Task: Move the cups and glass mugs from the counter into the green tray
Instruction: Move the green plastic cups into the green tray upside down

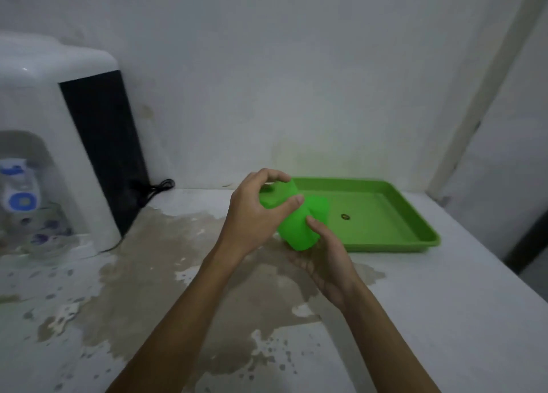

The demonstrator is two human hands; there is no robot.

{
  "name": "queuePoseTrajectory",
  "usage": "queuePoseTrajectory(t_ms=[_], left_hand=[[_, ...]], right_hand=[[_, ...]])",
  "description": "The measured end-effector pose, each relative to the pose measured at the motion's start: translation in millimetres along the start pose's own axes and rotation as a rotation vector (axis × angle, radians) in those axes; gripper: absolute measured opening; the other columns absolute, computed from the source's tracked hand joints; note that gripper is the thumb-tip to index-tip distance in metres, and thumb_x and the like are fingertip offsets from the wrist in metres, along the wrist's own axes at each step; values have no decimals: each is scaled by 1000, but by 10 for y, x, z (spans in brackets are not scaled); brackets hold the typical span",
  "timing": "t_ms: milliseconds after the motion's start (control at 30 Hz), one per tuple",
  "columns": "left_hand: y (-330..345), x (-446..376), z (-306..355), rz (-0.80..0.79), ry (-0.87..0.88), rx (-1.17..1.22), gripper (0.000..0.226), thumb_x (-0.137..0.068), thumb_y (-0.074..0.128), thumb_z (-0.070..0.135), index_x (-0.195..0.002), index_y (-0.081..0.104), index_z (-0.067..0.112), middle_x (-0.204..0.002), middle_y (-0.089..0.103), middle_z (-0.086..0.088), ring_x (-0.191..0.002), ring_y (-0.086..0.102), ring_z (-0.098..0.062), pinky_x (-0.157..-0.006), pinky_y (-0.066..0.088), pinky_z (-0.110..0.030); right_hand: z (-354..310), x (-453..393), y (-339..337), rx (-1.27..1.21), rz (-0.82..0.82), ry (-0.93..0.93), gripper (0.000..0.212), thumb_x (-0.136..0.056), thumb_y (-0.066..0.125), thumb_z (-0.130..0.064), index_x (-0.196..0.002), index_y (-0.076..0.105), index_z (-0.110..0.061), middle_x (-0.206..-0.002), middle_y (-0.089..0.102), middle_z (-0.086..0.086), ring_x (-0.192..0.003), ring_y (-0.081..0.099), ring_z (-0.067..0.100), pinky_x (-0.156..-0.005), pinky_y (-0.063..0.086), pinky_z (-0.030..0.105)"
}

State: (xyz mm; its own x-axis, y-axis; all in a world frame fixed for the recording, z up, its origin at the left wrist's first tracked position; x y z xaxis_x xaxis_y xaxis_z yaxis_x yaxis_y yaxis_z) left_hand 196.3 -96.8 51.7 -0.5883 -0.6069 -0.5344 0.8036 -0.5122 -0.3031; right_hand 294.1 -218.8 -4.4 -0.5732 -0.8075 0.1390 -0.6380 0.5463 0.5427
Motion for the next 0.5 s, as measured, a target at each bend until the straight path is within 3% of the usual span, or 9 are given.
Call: queuePoseTrajectory(t_ms=[67, 133, 200, 300, 367, 500], left_hand=[[152, -19, 28, -35, -27, 52, 34, -75, 83, 43, -103, 66, 32, -112, 72, 9, -109, 68, -12, -93, 57, -39], [256, -29, 50, -82, -55, 112, 34, -76, 87, 39, -102, 66, 31, -110, 72, 10, -107, 69, -11, -88, 59, -35], [350, -48, 64, -129, -73, 144, 30, -78, 87, 32, -100, 67, 27, -106, 73, 10, -102, 72, -9, -83, 60, -27], [421, -68, -11, -175, -121, 149, 21, -83, 84, 28, -97, 71, 21, -100, 76, 7, -92, 75, -9, -80, 59, -22], [454, -77, -80, -202, -146, 141, 16, -85, 82, 27, -95, 73, 19, -94, 77, 7, -86, 75, -7, -78, 57, -19], [480, -90, -173, -219, -153, 144, 9, -88, 80, 18, -95, 75, 14, -89, 76, 7, -81, 71, -4, -75, 53, -13]], right_hand=[[-103, 13, -186, -25, 97, -51, 55, -83, 73, -34, -131, 66, -9, -122, 74, 14, -100, 68, 23, -76, 55, 32], [-199, -17, -365, -14, 199, -115, 44, -83, 75, -37, -121, 71, -15, -118, 75, 13, -99, 67, 21, -79, 48, 33], [-326, -45, -486, -14, 283, -194, 37, -81, 76, -38, -113, 70, -22, -107, 74, 7, -89, 67, 18, -71, 45, 33], [-519, -74, -557, 30, 423, -320, 45, -77, 78, -38, -116, 65, -21, -104, 72, -1, -89, 65, 16, -70, 45, 32], [-614, -88, -626, 109, 531, -415, 46, -80, 81, -32, -121, 63, -20, -108, 68, 1, -95, 63, 16, -75, 48, 32], [-728, -187, -727, 416, 651, -652, 30, -76, 87, -24, -102, 70, -23, -100, 64, 1, -89, 56, 17, -81, 53, 42]])
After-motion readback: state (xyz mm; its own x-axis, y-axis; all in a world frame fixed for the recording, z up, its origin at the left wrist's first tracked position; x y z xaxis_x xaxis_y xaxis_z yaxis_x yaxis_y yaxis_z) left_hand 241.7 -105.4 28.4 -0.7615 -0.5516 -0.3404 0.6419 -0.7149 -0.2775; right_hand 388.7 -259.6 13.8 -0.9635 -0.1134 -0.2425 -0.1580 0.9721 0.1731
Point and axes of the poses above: each hand's wrist, its own x-axis away from the middle knuckle, its own y-axis out of the palm, z = x × y, the point moved 1 cm from there along -x, towards the middle knuckle
